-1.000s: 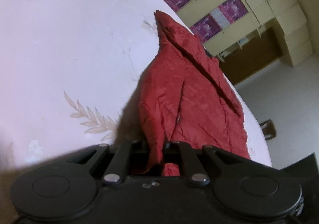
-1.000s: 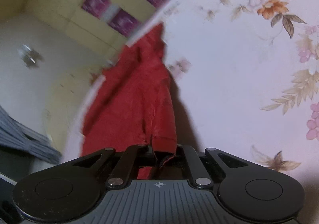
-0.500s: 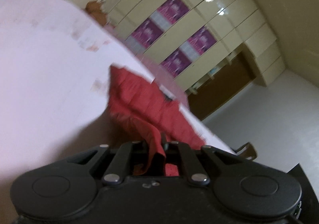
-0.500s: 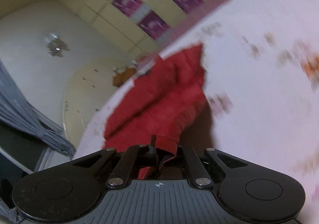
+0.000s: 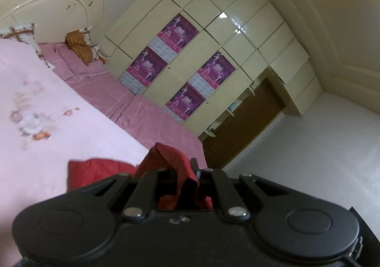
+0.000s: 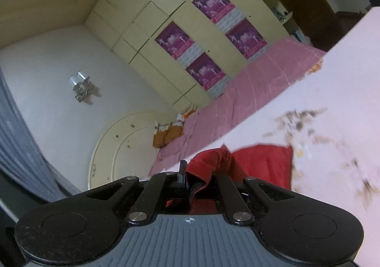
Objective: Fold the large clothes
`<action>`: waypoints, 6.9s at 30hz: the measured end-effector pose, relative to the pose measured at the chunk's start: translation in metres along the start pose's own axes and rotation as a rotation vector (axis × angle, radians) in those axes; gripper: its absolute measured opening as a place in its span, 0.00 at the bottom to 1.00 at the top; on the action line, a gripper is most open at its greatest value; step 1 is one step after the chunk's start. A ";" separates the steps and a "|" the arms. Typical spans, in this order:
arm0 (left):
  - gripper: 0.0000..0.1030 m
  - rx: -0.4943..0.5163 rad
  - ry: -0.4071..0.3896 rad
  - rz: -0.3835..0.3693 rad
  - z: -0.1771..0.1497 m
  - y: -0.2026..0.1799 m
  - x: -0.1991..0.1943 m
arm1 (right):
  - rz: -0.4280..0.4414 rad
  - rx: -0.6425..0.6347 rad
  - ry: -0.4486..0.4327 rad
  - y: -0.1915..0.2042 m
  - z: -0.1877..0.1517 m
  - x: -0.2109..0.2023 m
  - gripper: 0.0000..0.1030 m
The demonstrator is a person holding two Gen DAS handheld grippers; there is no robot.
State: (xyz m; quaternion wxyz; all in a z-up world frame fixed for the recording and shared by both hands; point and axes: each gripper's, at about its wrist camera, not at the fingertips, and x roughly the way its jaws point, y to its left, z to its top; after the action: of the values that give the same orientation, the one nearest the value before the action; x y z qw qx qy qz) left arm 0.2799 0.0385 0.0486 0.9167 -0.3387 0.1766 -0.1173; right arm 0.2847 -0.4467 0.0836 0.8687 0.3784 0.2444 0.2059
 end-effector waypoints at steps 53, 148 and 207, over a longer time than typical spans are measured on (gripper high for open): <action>0.10 0.410 0.361 0.361 -0.034 0.085 0.259 | -0.505 -0.348 0.211 -0.159 -0.032 0.301 0.05; 0.20 0.039 0.179 0.452 -0.182 -0.028 -0.053 | -0.352 0.108 0.121 -0.091 -0.145 -0.026 0.14; 0.62 -0.227 0.197 0.424 -0.281 -0.038 -0.193 | -0.212 -0.168 0.187 -0.009 -0.216 -0.112 0.10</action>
State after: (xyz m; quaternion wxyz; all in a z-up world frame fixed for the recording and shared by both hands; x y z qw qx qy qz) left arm -0.0130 -0.0879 -0.0783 0.8552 -0.3820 0.3440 0.0658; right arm 0.0717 -0.3935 -0.0216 0.8877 0.2556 0.3447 0.1669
